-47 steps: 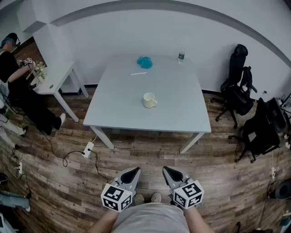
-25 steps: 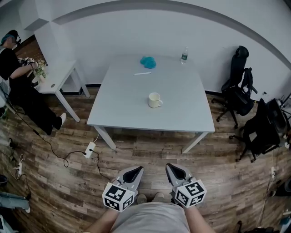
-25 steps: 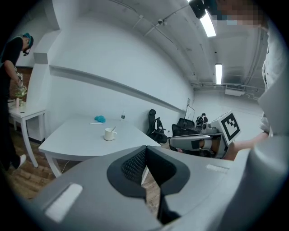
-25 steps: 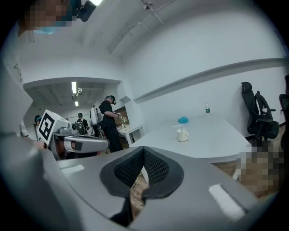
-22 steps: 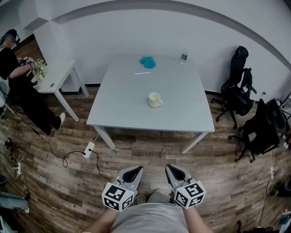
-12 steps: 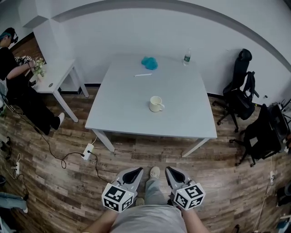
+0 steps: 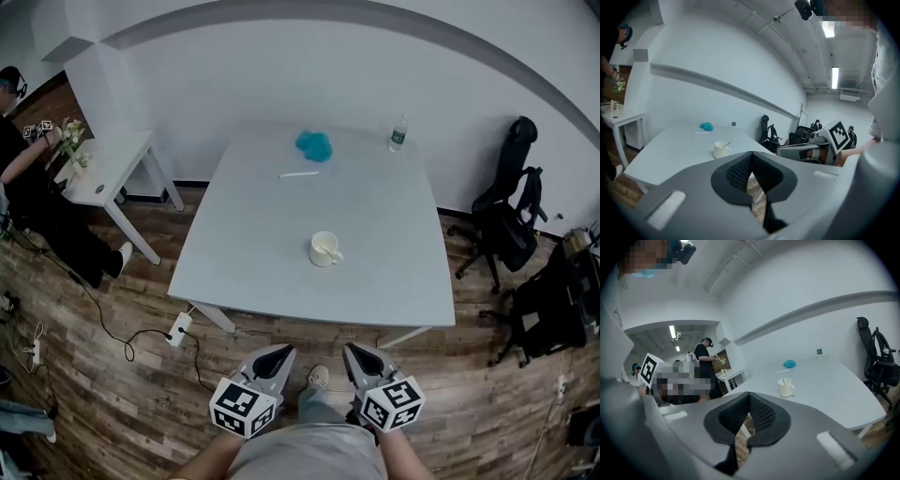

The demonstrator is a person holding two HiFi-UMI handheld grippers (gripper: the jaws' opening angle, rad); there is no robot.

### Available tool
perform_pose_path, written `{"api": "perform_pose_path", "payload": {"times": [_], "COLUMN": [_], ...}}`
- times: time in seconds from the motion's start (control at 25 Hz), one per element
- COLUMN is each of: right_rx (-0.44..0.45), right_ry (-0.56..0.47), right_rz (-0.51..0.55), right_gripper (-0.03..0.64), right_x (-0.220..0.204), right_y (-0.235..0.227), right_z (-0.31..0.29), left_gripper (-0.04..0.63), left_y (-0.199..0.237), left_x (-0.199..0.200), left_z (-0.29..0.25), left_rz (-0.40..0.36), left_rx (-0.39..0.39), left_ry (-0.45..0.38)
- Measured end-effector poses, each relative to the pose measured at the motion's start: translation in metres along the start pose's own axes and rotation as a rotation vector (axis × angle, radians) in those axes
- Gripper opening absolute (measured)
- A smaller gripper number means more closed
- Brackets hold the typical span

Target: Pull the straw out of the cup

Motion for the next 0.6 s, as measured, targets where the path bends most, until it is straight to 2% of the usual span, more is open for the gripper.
{"api": "perform_pose_path", "payload": {"times": [0.2,0.6], "right_rx": [0.029,0.096], "right_ry": [-0.006,0.009], "right_rz": [0.01,0.024], "right_gripper": [0.008,0.006], "right_x": [0.033,0.071], "right_y": [-0.032,-0.079], "right_z": [-0.046,-0.112], "left_gripper": [0.02,0.02], "left_y": [0.037,0.078], "left_x": [0.028,0.06], "left_z": [-0.039,-0.091], "left_rz": [0.003,0.0], "left_rx": [0.026,0.073], "left_ry": [-0.008,-0.021]}}
Point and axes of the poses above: the fingertips, and each gripper's own axes: z backward along the fingers, y to its left, x out of its top, the point moved 7 cm from there along z, backward along the fingers, and after that the axes turned 12 degrees about -x, right-handed, at the moved point
